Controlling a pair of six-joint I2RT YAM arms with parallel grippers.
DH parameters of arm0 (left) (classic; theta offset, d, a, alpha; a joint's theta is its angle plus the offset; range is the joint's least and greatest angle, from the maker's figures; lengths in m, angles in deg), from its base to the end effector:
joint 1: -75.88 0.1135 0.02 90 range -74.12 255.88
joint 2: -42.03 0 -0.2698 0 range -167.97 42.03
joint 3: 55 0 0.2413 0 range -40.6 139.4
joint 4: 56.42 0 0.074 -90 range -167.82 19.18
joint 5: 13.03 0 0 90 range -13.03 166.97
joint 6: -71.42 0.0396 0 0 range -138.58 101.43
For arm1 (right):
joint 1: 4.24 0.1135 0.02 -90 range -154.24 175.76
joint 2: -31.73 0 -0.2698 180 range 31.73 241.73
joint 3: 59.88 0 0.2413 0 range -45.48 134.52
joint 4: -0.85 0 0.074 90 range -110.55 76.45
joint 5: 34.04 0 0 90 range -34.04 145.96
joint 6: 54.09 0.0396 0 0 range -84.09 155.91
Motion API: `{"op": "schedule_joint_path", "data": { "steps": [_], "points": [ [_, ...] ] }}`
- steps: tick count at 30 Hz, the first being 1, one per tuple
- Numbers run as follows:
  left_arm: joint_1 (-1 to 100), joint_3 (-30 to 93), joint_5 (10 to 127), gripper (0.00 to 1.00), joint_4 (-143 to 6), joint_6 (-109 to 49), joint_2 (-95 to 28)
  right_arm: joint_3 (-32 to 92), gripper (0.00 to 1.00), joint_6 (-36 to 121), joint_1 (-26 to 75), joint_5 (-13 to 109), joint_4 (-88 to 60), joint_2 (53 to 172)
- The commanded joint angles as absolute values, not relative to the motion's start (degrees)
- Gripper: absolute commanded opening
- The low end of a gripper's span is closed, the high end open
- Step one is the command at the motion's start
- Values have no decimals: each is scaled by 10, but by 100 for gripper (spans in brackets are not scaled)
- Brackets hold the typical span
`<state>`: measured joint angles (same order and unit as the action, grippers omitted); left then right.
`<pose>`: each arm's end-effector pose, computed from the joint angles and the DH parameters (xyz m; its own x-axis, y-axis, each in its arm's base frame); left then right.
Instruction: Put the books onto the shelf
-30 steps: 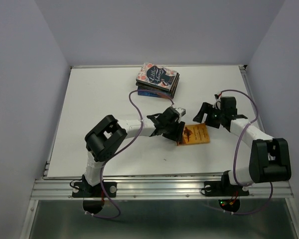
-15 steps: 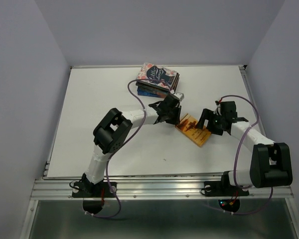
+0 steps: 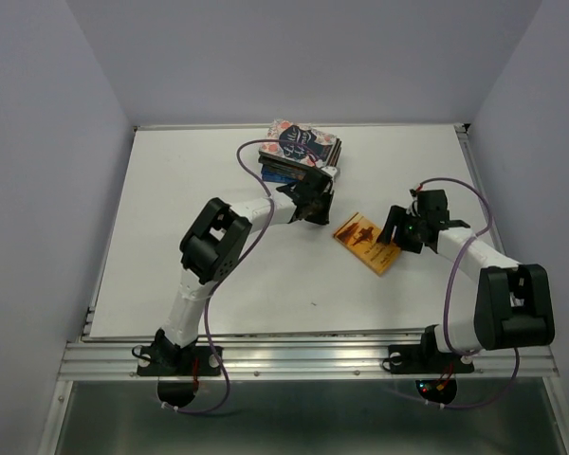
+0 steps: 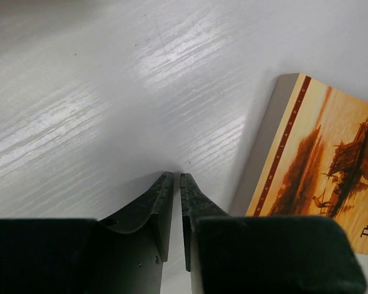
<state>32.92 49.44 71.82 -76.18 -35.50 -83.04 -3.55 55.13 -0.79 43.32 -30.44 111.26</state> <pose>0.3542 -0.3347 0.1758 -0.6658 0.2239 -0.7118 0.5592 0.7813 -0.2773 0.2572 0.0242 0.1921 -0.8283 0.2719 -0.4898 0.0922 0.9286 0.3594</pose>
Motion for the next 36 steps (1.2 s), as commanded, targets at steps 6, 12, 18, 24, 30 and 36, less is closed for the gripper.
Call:
{"op": "schedule_joint_path", "data": {
  "steps": [6,12,18,24,30,36],
  "points": [
    [328,503,720,23,-771,-372,-814,-57,23,561,-10,369,-302,1083],
    [381,429,663,34,-712,-433,-726,-32,1,582,-10,343,-285,1063],
    [409,324,612,75,-642,-448,-609,-12,1,628,-10,258,-242,1023],
    [411,237,531,91,-555,-493,-584,-8,1,682,-10,200,-209,1007],
    [410,152,444,99,-409,-561,-586,-9,1,776,-10,133,-143,1003],
    [405,148,425,99,-354,-618,-616,-14,1,801,-10,122,-143,1008]
  ]
}}
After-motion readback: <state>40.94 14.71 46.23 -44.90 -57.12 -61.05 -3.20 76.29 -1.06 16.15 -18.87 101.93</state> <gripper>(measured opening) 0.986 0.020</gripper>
